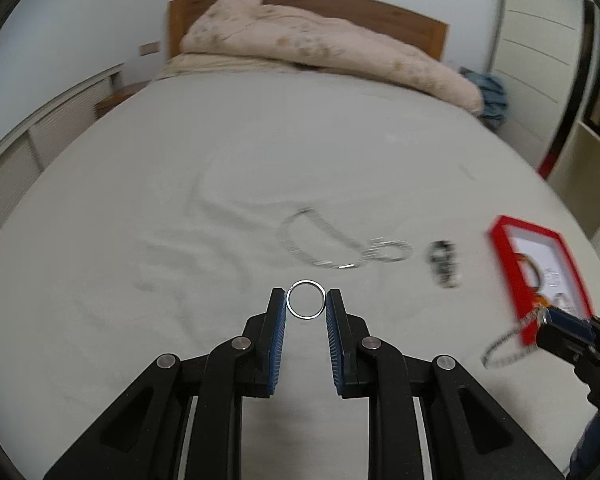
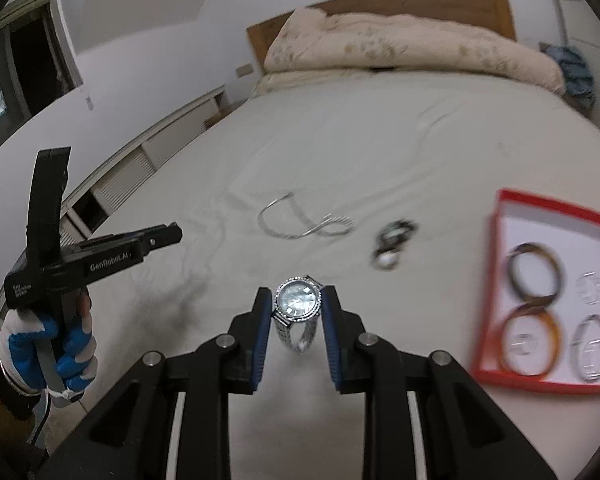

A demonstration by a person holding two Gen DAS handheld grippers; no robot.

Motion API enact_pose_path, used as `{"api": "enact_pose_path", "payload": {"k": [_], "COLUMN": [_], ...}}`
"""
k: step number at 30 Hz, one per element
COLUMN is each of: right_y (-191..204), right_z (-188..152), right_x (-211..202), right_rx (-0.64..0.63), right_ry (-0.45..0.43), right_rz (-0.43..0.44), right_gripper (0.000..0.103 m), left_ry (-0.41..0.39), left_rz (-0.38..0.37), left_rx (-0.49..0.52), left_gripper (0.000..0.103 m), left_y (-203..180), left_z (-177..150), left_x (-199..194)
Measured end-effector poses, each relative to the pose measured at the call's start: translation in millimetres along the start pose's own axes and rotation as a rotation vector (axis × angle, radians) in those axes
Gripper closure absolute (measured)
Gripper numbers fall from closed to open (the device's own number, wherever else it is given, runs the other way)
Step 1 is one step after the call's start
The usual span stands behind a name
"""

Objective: Organize jewelry
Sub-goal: 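Carry the ring and watch into the red box and open both tools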

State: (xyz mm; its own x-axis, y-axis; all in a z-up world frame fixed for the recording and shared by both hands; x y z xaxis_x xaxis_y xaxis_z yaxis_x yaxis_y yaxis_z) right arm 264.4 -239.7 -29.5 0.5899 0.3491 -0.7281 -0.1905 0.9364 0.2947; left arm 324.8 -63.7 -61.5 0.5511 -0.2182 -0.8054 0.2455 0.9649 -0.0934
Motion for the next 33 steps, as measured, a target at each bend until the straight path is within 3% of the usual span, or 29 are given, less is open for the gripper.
{"api": "enact_pose_path", "payload": {"k": [9,14,18,24,33], "right_y": [-106,-176,-223,-274,-281], "right_z": [18,25,34,46,45], "right_x": [-60,-58,-42,-7,16], "right_rx": [0.032,0.065,0.092,0.103,0.026], "right_ry": [-0.045,-0.016,0.019,0.117,0.256], "right_rz": [-0.184,-0.269,-0.303,-0.319,-0.34], "right_gripper": [0.08,0.08,0.079,0.079,0.078], "left_ry": [0.008,0.031,0.07,0.125,0.256], "left_rz": [-0.181,-0.246,-0.242,-0.182,-0.122], "left_rx": [0.152,0.243,0.283,0.309,0.296], "left_gripper": [0.083,0.083,0.083,0.083,0.083], "left_y": [-143,-225,-272,-308,-315], "left_z": [23,38,52,72,68], "left_x": [22,56,93,141,183]}}
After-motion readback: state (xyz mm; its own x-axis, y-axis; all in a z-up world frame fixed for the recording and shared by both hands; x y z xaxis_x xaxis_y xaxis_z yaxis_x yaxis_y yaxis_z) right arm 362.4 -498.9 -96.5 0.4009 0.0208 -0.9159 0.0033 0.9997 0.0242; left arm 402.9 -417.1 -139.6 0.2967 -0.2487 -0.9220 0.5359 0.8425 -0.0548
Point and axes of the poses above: each gripper's, at about its wrist camera, not at the fingertips, and x roughly the way its jaws point, y to its left, z to its top, the point moved 1 cm from there along x, roughly the way its jaws point, and after that the axes turned 7 degrees about y, right-handed, at the moved point
